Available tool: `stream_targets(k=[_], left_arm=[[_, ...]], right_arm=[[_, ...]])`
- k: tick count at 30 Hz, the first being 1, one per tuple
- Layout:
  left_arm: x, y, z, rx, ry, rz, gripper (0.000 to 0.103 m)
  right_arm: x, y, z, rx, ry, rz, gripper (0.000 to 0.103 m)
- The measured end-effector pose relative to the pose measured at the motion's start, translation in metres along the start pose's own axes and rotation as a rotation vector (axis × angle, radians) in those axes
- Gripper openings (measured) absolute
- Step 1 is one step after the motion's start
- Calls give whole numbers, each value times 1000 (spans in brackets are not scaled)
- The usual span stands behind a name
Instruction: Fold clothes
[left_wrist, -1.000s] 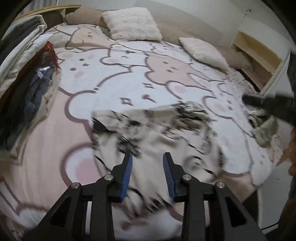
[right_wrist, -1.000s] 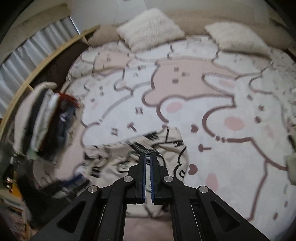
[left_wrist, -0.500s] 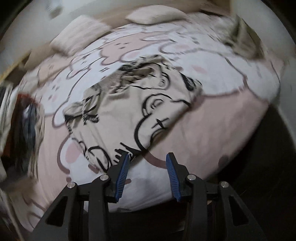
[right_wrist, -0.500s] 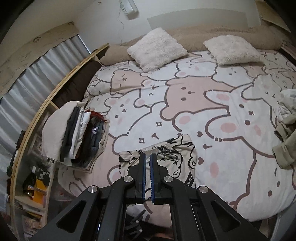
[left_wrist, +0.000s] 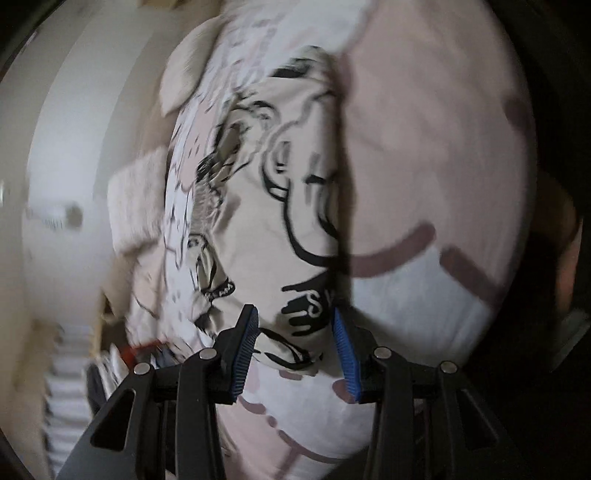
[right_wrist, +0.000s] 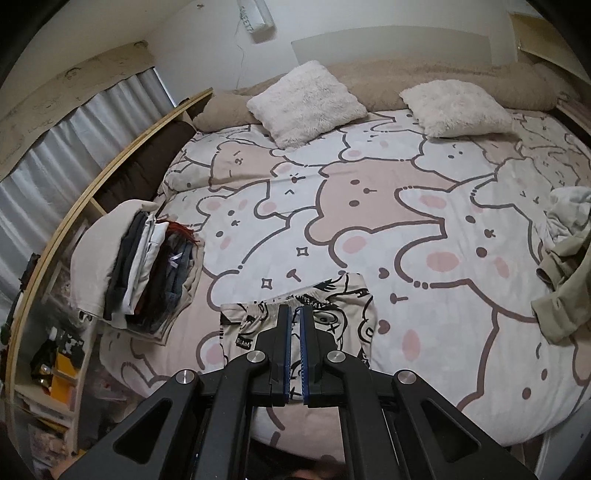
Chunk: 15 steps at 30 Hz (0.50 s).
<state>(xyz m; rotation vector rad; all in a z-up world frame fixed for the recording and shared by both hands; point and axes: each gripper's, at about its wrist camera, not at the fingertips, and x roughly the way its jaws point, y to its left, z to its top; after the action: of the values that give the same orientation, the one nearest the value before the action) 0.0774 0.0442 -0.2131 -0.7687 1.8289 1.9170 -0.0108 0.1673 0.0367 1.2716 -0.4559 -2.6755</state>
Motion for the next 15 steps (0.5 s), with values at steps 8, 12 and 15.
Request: stream_targets(k=[8,12,15], left_arm=[[11,4,-1,49,-48,71,45],[16,19,0,-8,-71,75,42],[18,29,3,-27,-86,70,16]], right_arm=[[22,-18,-22,-53,11,17,1],[45,-36,-39,-22,111,30,1],[52,-45,-47,4,132,35,1]])
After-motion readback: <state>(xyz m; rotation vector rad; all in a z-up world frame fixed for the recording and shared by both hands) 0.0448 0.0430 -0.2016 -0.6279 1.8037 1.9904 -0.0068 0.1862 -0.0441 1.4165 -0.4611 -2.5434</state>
